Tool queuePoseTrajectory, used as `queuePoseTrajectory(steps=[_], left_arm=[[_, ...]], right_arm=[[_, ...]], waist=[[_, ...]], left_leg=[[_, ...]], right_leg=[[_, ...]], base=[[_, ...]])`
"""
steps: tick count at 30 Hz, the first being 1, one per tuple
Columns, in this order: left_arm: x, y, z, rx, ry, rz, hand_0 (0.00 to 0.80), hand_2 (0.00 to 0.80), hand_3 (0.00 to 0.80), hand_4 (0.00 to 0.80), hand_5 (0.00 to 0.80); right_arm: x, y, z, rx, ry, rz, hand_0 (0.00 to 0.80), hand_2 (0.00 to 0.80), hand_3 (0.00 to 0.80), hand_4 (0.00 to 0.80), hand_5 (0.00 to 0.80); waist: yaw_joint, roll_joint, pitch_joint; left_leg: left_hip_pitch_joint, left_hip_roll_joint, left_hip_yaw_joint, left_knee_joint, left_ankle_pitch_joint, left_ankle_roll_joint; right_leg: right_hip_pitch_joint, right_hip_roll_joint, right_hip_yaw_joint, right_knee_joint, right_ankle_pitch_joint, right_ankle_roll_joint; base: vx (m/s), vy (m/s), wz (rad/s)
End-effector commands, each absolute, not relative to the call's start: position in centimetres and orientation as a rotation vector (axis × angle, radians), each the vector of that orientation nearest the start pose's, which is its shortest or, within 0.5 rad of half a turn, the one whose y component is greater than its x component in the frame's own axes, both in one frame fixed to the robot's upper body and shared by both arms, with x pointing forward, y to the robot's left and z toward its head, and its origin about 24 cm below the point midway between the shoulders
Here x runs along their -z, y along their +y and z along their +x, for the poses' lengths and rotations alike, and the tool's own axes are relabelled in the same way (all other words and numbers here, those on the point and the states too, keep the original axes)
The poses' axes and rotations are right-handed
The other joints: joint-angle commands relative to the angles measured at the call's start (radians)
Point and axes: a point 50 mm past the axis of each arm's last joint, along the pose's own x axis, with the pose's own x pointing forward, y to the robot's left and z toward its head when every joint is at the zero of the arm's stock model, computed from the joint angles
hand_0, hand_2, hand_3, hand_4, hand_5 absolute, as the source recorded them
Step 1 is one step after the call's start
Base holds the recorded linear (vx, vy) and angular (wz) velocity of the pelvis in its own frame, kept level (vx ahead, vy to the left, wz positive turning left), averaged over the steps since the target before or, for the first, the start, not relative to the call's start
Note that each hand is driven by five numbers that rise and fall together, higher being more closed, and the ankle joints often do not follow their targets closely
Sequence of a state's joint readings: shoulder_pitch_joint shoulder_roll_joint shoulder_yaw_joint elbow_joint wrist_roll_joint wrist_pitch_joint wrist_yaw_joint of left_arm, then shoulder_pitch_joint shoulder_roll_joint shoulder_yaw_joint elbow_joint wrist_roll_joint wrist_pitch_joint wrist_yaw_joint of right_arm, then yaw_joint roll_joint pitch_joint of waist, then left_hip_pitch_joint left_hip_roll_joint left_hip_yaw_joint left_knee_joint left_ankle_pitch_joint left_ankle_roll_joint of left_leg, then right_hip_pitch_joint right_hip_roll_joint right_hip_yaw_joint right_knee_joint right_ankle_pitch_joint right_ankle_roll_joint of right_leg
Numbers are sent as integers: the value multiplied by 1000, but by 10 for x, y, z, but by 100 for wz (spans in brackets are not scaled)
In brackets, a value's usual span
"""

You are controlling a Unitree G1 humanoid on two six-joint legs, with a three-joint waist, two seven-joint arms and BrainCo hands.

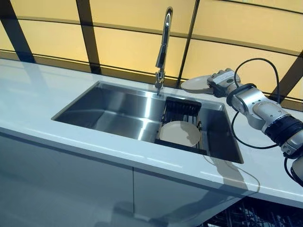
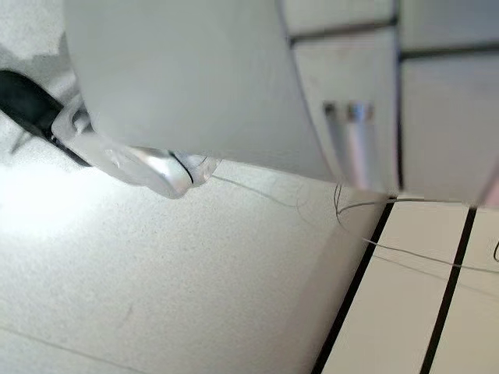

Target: Take plates into dishwasher

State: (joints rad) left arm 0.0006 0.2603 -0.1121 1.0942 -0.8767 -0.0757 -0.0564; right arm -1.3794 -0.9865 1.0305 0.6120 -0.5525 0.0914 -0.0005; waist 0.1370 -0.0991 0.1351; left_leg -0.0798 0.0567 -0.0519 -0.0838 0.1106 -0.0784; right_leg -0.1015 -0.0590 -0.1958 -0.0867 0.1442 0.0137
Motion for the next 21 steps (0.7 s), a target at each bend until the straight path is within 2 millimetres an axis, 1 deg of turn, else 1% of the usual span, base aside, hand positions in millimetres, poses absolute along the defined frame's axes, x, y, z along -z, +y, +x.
queuePoseTrajectory(steps=[1, 3, 4, 6, 10, 12, 15, 16, 17, 19, 20, 21], left_arm=[[144, 245, 129, -477, 901, -439, 0, 0, 0, 0, 0], [145, 244, 129, -481, 902, -436, 0, 0, 0, 0, 0], [145, 244, 129, -481, 903, -436, 0, 0, 0, 0, 0], [145, 244, 128, -480, 913, -428, 0, 0, 0, 0, 0], [145, 252, 124, -503, 919, -409, 0, 0, 0, 0, 0], [143, 257, 125, -510, 914, -405, 0, 0, 0, 0, 0], [142, 259, 127, -504, 908, -404, 0, 0, 0, 0, 0], [142, 259, 127, -498, 907, -399, 0, 0, 0, 0, 0], [141, 259, 130, -482, 908, -388, 0, 0, 0, 0, 0], [141, 259, 129, -459, 918, -372, 0, 0, 0, 0, 0], [142, 260, 127, -446, 929, -359, 0, 0, 0, 0, 0], [142, 262, 127, -433, 936, -341, 0, 0, 0, 0, 0]], right_arm=[[-336, -248, 378, 274, -241, -1919, 800, 800, 800, 800, 800], [-328, -259, 374, 258, -209, -1903, 800, 800, 800, 800, 800], [-328, -261, 374, 257, -206, -1901, 800, 800, 800, 800, 800], [-317, -274, 370, 250, -156, -1898, 800, 800, 800, 800, 800], [-303, -298, 359, 246, -75, -1894, 800, 800, 800, 800, 800], [-296, -307, 356, 249, -48, -1871, 800, 800, 800, 800, 800], [-287, -318, 350, 256, -23, -1834, 800, 800, 800, 800, 800], [-283, -322, 347, 257, -14, -1816, 800, 800, 800, 800, 800], [-277, -331, 341, 258, 10, -1758, 800, 800, 800, 800, 800], [-266, -343, 332, 266, 43, -1696, 800, 800, 800, 800, 800], [-258, -352, 324, 271, 60, -1636, 800, 800, 800, 800, 800], [-253, -359, 318, 281, 78, -1590, 800, 800, 800, 800, 800]], waist=[[-17, -38, -20], [-36, -40, -32], [-37, -40, -32], [-58, -38, -42], [-88, -40, -48], [-103, -40, -48], [-125, -39, -43], [-129, -40, -40], [-142, -41, -31], [-162, -43, -23], [-180, -43, -15], [-186, -45, -10]], left_leg=[[68, -37, 49, -3, -100, 47], [96, -41, 68, -3, -114, 56], [98, -42, 70, -3, -116, 57], [125, -51, 85, -3, -129, 69], [156, -58, 120, -3, -147, 83], [166, -60, 138, -3, -151, 89], [179, -64, 154, -3, -154, 99], [182, -66, 156, 1, -157, 103], [183, -70, 160, 13, -164, 109], [180, -73, 169, 32, -175, 115], [182, -74, 184, 36, -177, 114], [186, -72, 194, 29, -175, 111]], right_leg=[[66, -66, 25, -1, -45, 118], [81, -70, 37, -1, -41, 123], [83, -71, 39, -1, -40, 124], [96, -77, 58, -1, -32, 130], [107, -85, 84, -1, -16, 144], [104, -90, 97, -1, -5, 151], [96, -96, 116, 2, 11, 158], [92, -97, 123, 8, 14, 160], [80, -100, 137, 22, 21, 165], [55, -108, 151, 39, 35, 173], [33, -118, 145, 33, 67, 180], [21, -122, 135, 26, 90, 185]], base=[[-29, 101, -3], [-24, 131, -25], [1, 140, -34], [17, 139, -27], [-6, 98, -33], [-46, 82, -36], [-34, 73, -41], [-43, 88, -34], [-42, 86, -25], [-27, 88, -18], [-26, 70, -15], [-46, 46, -26]])
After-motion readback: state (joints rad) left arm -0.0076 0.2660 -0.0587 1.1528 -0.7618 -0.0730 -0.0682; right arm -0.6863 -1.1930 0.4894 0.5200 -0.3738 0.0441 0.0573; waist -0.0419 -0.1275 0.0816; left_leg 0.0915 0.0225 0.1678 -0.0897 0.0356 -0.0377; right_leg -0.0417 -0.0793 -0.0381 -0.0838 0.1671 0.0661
